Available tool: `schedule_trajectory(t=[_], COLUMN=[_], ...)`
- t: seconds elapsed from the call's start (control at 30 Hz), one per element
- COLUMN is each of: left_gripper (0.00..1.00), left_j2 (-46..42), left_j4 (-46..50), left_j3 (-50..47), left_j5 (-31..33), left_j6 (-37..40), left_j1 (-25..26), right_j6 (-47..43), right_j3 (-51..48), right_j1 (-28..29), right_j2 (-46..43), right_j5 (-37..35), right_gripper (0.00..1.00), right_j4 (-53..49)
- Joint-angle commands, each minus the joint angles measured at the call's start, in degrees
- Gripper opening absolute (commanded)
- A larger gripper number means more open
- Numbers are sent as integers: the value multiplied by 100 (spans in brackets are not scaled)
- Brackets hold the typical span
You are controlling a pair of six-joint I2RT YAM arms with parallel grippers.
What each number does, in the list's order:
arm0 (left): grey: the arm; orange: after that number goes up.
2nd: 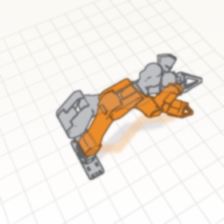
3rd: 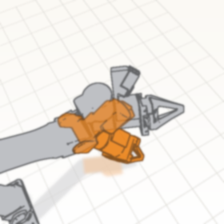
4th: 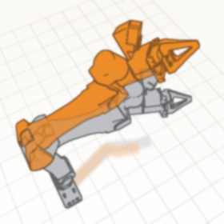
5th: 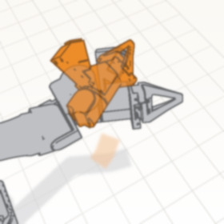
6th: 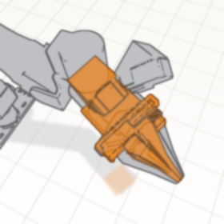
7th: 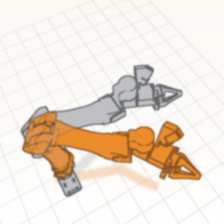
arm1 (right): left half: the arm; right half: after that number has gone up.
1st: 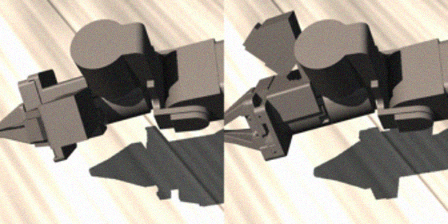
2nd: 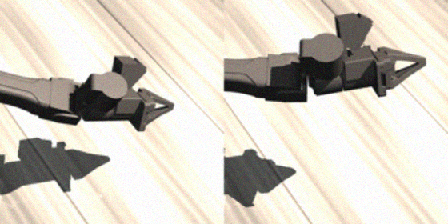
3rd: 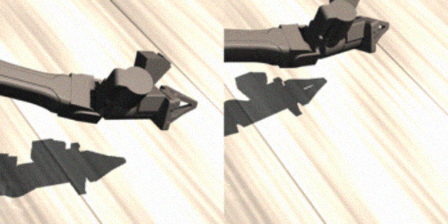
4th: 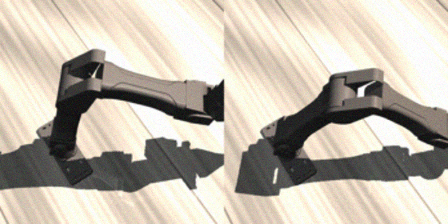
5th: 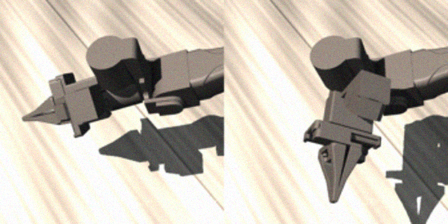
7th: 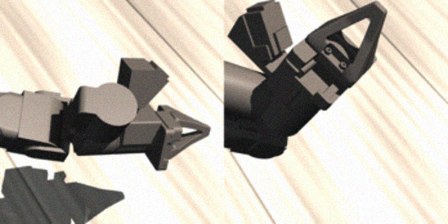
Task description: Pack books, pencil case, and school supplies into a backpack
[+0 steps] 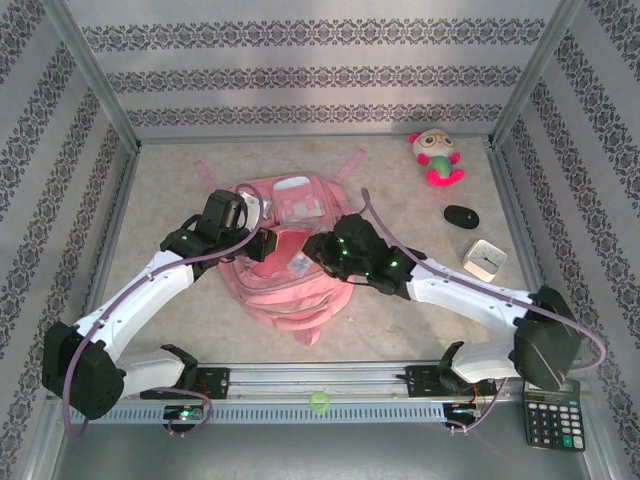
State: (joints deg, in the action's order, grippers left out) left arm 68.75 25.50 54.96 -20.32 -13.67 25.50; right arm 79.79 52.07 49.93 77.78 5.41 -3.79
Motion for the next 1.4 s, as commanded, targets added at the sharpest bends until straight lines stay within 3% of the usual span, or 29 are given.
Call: schedule_trajectory(t=[0.0,0.13,0.5,0.73,0.87,1.1,1.17,1.23,1.3,1.37], left_gripper=[0,0,0,0,0,1,3,7,24,47], left_j2=[-230,-246,-218,-290,-399,-464,-436,-494,-607,-727], left_j4=[-701,-774,-715,-673,-747,-824,-535,-340,-142,207], left_j3=[35,37,-1,-360,-542,-635,-572,-548,-582,-627], left_j5=[-337,-343,-268,-723,-860,-1026,-972,-890,-645,-64], left_j6=[-350,-372,-164,703,1101,1650,1913,1941,1755,1429], left_j1=[92,100,109,149,163,250,310,327,331,324], right_j6=[706,864,926,-481,-261,347,430,542,603,541], right_j3=[214,203,-536,-355,-307,1,121,68,-21,19], right_j1=[112,140,157,-372,-653,-604,-630,-714,-764,-817], right_j2=[377,524,-134,-946,-611,431,670,824,851,803], right_j5=[-17,-187,-198,185,683,969,902,859,761,800], right_gripper=[39,56,58,62,62,62,55,31,16,9], right_j4=[1110,1367,1049,-116,402,1846,1975,2171,2322,2284])
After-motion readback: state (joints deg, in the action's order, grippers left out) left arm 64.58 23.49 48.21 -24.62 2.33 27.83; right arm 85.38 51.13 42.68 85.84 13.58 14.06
